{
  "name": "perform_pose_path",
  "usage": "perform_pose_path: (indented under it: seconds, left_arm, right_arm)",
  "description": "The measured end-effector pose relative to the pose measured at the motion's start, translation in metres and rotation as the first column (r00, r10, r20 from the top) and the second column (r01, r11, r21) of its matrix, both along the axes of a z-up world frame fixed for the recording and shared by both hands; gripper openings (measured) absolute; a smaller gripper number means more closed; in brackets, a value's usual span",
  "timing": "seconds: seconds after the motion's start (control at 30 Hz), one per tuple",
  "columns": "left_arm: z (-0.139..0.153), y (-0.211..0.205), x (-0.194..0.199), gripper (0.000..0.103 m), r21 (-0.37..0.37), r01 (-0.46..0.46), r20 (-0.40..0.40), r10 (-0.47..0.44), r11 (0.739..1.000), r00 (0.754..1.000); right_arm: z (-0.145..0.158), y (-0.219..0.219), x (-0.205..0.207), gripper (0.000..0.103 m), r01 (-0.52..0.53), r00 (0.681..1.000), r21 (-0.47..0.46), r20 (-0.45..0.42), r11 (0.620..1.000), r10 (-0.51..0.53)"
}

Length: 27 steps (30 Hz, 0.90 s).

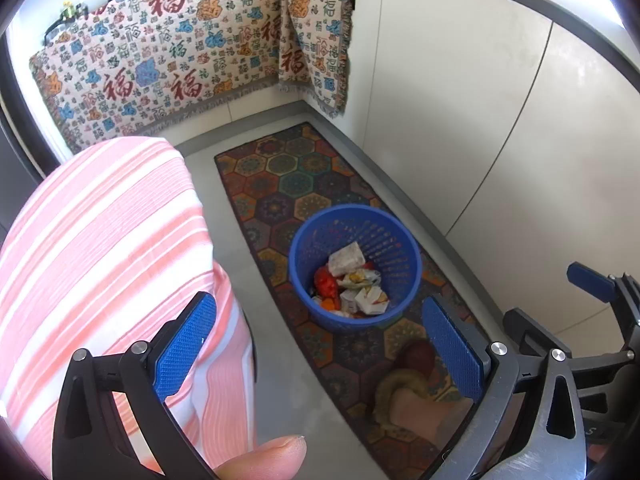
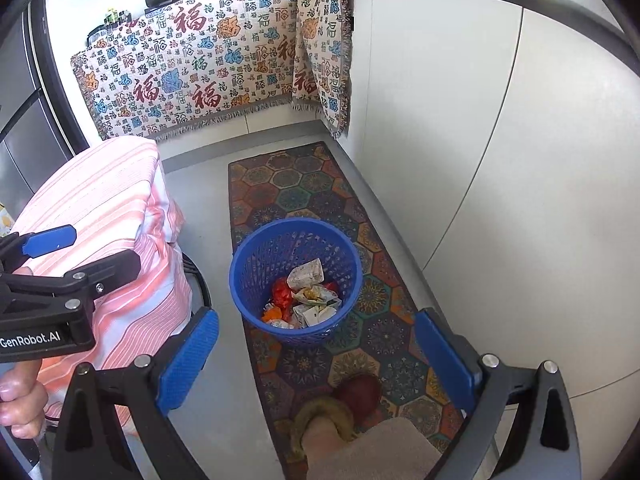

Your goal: Collect trash

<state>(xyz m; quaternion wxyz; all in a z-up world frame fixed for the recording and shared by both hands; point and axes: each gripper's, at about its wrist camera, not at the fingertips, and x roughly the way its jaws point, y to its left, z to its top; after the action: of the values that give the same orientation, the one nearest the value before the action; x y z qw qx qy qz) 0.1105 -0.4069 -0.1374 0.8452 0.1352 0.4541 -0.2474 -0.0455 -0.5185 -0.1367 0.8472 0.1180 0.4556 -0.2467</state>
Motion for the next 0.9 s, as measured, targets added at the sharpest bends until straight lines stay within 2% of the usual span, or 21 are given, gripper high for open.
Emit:
perform_pose_path:
  seconds: [0.9]
  left_arm:
    - [-0.0032,-0.001,0.0013,0.102,-0.003,-0.003,-0.012,0.003,1.0,1.0]
  right_arm:
    - [-0.0046,0.0027,-0.001,0.1,0.002,1.0,0.006,-0.015,1.0,-0.002]
